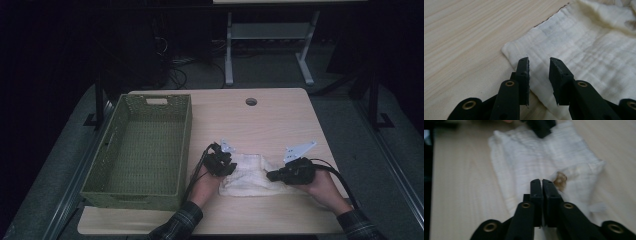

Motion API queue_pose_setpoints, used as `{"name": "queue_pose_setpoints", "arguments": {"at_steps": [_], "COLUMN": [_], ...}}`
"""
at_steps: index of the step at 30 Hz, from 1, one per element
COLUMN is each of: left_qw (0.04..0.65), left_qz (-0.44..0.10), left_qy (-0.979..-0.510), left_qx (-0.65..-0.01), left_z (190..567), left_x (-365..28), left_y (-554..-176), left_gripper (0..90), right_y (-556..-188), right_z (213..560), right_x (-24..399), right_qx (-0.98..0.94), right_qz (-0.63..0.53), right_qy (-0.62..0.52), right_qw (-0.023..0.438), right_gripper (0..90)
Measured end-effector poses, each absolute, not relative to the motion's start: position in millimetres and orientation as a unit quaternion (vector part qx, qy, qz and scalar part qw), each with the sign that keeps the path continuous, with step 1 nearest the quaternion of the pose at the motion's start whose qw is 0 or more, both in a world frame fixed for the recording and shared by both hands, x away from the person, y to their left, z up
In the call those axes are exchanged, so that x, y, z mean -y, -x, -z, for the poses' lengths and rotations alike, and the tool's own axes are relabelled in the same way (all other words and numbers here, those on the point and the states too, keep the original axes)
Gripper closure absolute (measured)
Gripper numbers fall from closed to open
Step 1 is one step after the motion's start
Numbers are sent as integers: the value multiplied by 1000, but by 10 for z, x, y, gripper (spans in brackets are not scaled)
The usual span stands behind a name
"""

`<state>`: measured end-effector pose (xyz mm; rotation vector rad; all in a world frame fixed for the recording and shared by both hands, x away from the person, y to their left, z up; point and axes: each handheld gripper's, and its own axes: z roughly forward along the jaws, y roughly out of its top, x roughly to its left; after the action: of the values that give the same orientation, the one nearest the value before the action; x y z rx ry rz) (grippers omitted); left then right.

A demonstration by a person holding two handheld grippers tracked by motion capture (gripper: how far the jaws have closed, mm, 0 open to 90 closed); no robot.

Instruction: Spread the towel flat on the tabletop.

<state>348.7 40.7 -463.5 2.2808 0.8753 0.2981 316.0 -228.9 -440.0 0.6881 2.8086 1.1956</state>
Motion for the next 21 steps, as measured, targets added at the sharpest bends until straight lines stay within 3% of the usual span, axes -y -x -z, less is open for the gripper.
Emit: {"name": "queue_pose_setpoints", "arguments": {"at_steps": [6,9,15,21], "left_qw": [336,335,336,338], "left_qz": [-113,-114,-113,-112], "left_qy": [-873,-873,-872,-872], "left_qx": [-336,-336,-337,-337], "left_z": [4638,4637,4638,4640], "left_x": [-413,-410,-415,-419], "left_y": [-3490,-3487,-3490,-3490], "left_gripper": [696,696,696,696], "right_y": [-3225,-3347,-3496,-3586], "right_z": [4170,4218,4446,4551], "right_x": [2602,2789,2803,2727], "right_qx": [-866,-857,-864,-869], "right_qz": [-426,-420,-393,-378], "right_qy": [-256,-293,-311,-319], "right_qw": [53,62,32,25], "right_gripper": [769,769,700,700]}}
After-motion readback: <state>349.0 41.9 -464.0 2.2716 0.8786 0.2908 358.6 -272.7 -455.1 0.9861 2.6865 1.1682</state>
